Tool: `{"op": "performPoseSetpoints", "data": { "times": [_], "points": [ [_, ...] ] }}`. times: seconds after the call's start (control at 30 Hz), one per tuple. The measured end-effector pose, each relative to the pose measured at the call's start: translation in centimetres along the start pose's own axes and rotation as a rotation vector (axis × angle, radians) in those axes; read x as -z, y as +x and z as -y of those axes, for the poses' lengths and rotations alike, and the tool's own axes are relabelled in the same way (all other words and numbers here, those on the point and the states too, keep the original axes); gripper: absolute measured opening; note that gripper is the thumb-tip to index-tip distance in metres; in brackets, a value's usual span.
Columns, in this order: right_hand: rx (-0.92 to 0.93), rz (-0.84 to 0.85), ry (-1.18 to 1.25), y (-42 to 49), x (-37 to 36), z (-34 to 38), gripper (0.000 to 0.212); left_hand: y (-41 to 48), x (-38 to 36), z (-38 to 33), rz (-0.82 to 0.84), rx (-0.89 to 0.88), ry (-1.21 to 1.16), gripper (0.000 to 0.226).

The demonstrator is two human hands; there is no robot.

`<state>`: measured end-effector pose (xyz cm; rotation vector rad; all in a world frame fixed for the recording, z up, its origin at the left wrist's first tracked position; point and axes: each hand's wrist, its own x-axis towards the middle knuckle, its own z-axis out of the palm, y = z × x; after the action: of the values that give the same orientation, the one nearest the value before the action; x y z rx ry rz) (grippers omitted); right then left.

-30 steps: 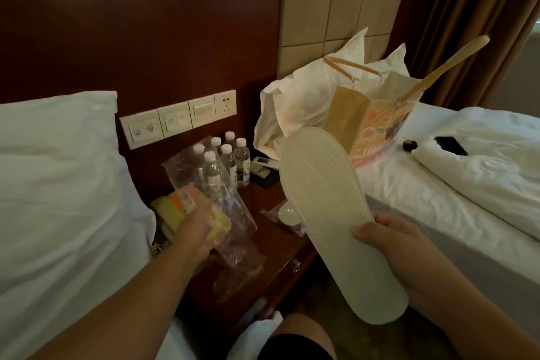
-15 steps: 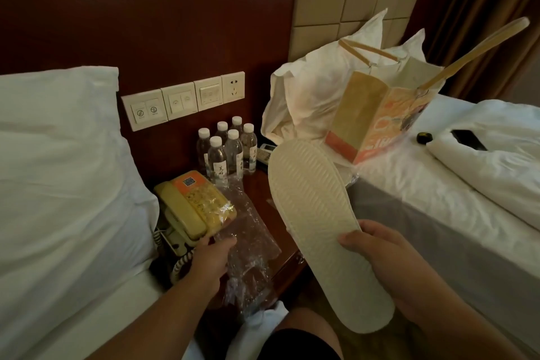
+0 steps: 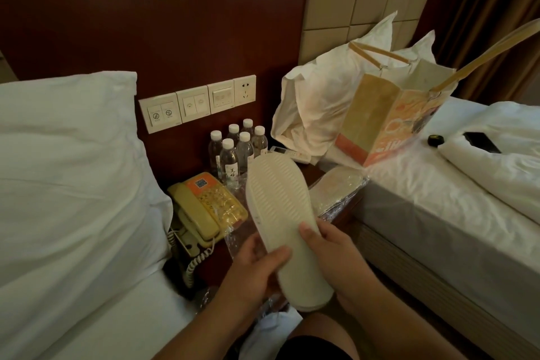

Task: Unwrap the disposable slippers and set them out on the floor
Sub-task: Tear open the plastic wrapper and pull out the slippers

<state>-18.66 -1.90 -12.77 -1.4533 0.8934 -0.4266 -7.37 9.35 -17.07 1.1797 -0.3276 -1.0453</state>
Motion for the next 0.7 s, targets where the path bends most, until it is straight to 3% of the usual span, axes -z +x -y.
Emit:
{"op": "performPoseSetpoints", "data": {
  "times": [0.07, 0.13, 0.23, 0.4, 0.47, 0.57, 0.7],
  "points": [
    [0.012, 0.017, -0.034, 0.7, -1.5, -0.4, 0.036, 0.5, 1.1, 0.1, -0.115, -0.047, 0.082, 0.048],
    [-0.02, 0.03, -0.102, 1.5, -2.5, -0.9, 0.066, 1.3, 2.5, 0.0, -0.238, -0.073, 0.141, 0.05],
    [-0.074, 0.053, -0.164, 2.2, -3.0, -2.0, 0.085, 3.5, 4.6, 0.3, -0.361, -0.076, 0.245, 0.068],
    [-0.147, 0.023, -0.208, 2.6, -1.3, -3.6, 0.075, 7.0, 6.6, 2.0, -0.418, -0.016, 0.521, 0.079],
    [-0.164, -0.017, -0.235, 3.1, -0.1, -4.0, 0.068, 7.6, 7.1, 2.7, -0.493, -0.024, 0.821, 0.081],
    [-0.183, -0.052, -0.23, 4.2, 1.5, -4.3, 0.062, 7.9, 7.6, 3.3, -0.665, -0.034, 1.22, 0.104],
    [-0.237, -0.129, -0.188, 7.1, 2.7, -4.5, 0.055, 8.0, 7.2, 3.2, -0.681, -0.126, 1.28, 0.108]
  ]
}}
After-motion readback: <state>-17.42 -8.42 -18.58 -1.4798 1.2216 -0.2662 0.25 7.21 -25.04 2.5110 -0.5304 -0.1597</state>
